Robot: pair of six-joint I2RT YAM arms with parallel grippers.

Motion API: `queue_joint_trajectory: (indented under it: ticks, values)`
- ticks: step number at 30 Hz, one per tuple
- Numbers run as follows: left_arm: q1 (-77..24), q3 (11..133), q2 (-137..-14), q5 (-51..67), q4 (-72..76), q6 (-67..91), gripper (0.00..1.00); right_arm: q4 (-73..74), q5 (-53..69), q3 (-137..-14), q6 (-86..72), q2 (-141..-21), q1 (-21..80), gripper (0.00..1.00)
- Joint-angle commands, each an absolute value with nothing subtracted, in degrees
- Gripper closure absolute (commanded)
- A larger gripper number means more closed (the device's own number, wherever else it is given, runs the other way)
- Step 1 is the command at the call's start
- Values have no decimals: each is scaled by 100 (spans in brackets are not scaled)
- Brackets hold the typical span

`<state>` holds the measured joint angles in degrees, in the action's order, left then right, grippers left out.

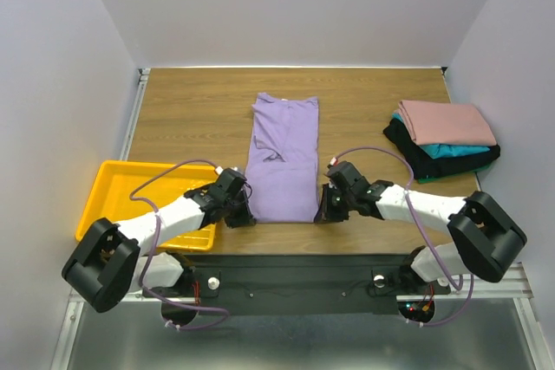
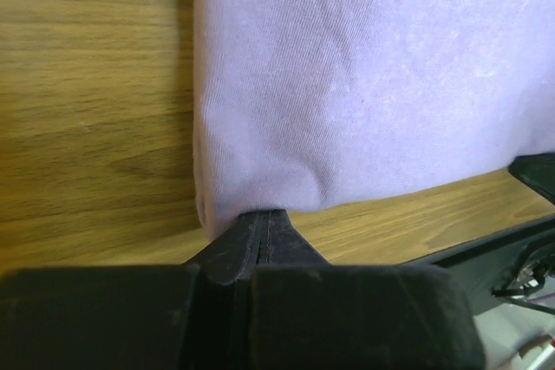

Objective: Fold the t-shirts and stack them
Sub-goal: Fold the tshirt

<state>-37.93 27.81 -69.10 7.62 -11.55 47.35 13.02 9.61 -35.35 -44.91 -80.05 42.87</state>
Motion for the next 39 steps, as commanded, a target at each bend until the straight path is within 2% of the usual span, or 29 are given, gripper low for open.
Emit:
queue_joint_trajectory:
  ticks: [1,9,14,19,23,24,26,32,39]
  values:
    - [-3814,3075,-6330,334,-1362,4474,100,1230,773,-3805,-4281,-7551,4342,100]
    - [-3814,3778,-5985,370,-1503,4245,100,1836,185,-4649,-3964,-7374,4342,100]
    - [-3814,4491,-6537,-191,-2310,4122,100,1890,131,-5018,-3894,-7426,4333,100]
    - [-3814,4237,-6899,-256,-2619,4315,100,1907,272,-4905,-3972,-7611,4333,100]
    - [-3814,3930,-6873,-124,-2558,4473,80,1907,299,-4773,-4034,-7620,4333,100]
    - [-3814,3842,-6864,-106,-2532,4535,72,1907,299,-4746,-4034,-7611,4333,100]
    - [-3814,3631,-6847,-70,-2435,4579,63,1907,299,-4711,-4034,-7620,4342,100]
    - [-3814,3349,-7144,-26,-1952,4693,60,1907,378,-4763,-3999,-7682,4333,100]
    - [-3814,3226,-7471,430,-1539,4702,61,1907,396,-4746,-3982,-7682,4333,100]
